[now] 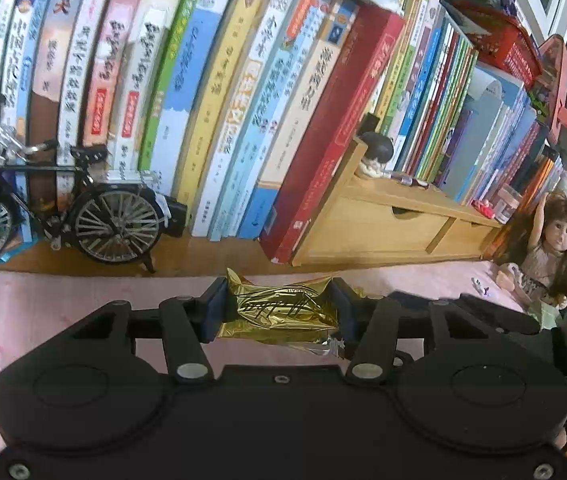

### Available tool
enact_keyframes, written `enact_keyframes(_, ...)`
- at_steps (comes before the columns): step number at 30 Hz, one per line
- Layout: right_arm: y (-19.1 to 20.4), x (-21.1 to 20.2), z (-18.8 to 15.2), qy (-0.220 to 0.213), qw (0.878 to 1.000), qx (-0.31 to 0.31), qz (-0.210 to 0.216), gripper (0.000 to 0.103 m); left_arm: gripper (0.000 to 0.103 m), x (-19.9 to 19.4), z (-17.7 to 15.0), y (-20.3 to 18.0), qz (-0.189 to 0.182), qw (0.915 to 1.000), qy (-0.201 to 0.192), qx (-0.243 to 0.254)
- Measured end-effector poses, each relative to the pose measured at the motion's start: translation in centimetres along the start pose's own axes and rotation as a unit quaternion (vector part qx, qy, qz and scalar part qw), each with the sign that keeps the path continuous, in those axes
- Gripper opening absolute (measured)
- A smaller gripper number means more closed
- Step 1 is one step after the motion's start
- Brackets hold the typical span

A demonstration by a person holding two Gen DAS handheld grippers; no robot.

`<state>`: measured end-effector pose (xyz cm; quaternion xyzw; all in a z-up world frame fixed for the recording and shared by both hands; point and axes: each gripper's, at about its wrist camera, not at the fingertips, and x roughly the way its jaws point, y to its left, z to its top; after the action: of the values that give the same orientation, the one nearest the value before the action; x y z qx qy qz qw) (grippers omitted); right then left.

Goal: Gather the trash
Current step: 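Grasp the flat gold foil candy with the left tool, then carry both gold foil candies over the bed's wooden edge down toward the bin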

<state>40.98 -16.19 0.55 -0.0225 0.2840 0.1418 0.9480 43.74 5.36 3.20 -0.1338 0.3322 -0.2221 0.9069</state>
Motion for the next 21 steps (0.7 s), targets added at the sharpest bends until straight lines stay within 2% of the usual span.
enact_keyframes(3, 0.3, 0.8, 0.0, 0.019, 1.000, -0.005, -0.014, 0.086, 0.052, 0.6, -0.4, -0.6, 0.002, 0.9999, 0.010, 0.009)
enact_keyframes(5, 0.2, 0.8, 0.1, 0.014, 1.000, -0.003, -0.011, 0.079, 0.052, 0.9, -0.6, -1.1, -0.001, 0.9998, 0.014, 0.015)
enact_keyframes(6, 0.1, 0.8, 0.1, 0.016, 1.000, -0.001, -0.007, 0.067, 0.052, 1.0, -0.7, -1.3, -0.002, 0.9997, 0.016, 0.017)
enact_keyframes(7, 0.1, 1.1, 0.1, 0.024, 1.000, 0.001, -0.009, 0.042, 0.052, 1.1, -0.8, -1.5, -0.004, 0.9996, 0.018, 0.019)
enact_keyframes(8, 0.1, 1.3, 0.1, 0.036, 0.999, 0.007, -0.013, 0.029, 0.052, 1.1, -0.8, -1.7, -0.005, 0.9996, 0.020, 0.022)
enact_keyframes(9, -0.1, 1.4, 0.0, 0.042, 0.999, 0.015, -0.011, 0.026, 0.052, 1.2, -0.9, -1.8, -0.007, 0.9995, 0.021, 0.023)
enact_keyframes(16, -0.5, 0.6, -0.1, 0.041, 0.999, 0.036, 0.006, 0.025, 0.052, 1.2, -0.8, -2.1, -0.006, 0.9995, 0.021, 0.021)
enact_keyframes(21, -0.8, -3.1, 0.1, 0.013, 0.997, 0.070, 0.015, 0.025, 0.052, -1.9, -0.4, -2.8, -0.009, 0.9995, -0.015, 0.026)
